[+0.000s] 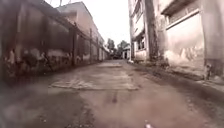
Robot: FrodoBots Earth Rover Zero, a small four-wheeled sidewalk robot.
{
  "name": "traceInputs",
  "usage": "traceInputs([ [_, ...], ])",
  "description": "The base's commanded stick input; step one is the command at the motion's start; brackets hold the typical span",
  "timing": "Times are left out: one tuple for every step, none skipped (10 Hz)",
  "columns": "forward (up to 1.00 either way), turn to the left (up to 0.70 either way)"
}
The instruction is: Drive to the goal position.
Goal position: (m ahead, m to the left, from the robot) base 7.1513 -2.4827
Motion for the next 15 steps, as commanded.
traceInputs([
  [1.00,0.00],
  [1.00,0.00],
  [1.00,0.00],
  [1.00,0.00],
  [1.00,0.00],
  [1.00,0.00],
  [1.00,0.00],
  [1.00,0.00],
  [1.00,0.00],
  [1.00,0.00],
  [1.00,0.00],
  [1.00,0.00],
  [1.00,0.00],
  [1.00,0.00],
  [1.00,0.00],
])
